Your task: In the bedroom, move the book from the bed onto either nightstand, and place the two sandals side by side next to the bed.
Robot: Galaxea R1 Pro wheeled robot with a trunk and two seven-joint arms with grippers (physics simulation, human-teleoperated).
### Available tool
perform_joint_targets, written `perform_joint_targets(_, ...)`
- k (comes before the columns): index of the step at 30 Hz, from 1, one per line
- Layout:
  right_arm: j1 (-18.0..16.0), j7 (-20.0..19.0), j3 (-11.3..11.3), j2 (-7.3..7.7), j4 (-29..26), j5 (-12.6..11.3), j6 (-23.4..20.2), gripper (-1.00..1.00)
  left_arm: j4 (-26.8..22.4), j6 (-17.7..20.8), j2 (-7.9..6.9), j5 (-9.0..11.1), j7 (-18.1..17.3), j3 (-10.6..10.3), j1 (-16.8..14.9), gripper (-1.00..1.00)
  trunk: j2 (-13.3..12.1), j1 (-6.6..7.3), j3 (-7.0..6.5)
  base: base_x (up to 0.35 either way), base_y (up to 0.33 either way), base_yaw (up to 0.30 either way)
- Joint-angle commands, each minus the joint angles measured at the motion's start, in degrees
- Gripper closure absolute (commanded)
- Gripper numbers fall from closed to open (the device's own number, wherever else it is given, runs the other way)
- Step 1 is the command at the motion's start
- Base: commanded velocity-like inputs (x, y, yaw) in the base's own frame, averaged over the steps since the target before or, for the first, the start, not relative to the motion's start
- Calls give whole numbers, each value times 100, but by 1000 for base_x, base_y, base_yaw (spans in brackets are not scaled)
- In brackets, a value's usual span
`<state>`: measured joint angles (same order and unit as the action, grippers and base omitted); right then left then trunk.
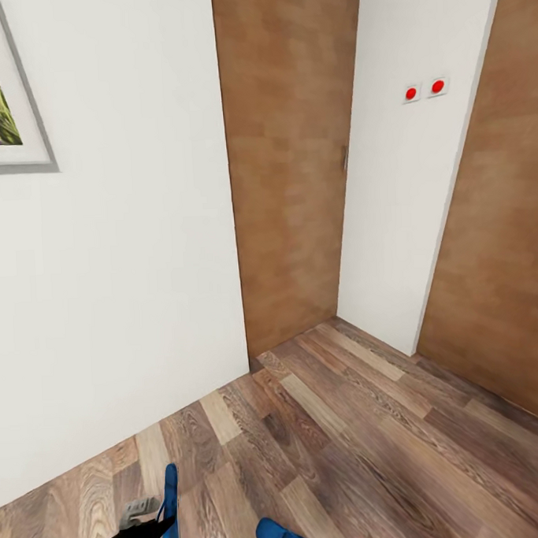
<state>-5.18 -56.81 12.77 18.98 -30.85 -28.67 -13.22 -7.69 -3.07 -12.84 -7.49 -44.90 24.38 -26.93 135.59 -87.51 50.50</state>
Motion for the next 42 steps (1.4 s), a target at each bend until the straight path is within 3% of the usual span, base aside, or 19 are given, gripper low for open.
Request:
perform_joint_targets(1, -1, -16, 7, 0, 0, -42, -58, -100, 4, -36, -1, -63, -18, 46, -5, 100, 3, 1, 10, 7, 0, 244)
perform_joint_targets(42, -1, -23, 7, 0, 0, -42, -58, -100, 4, -36, 1, -69, -18, 42, -5, 100, 3, 1, 155, 20, -19, 248)
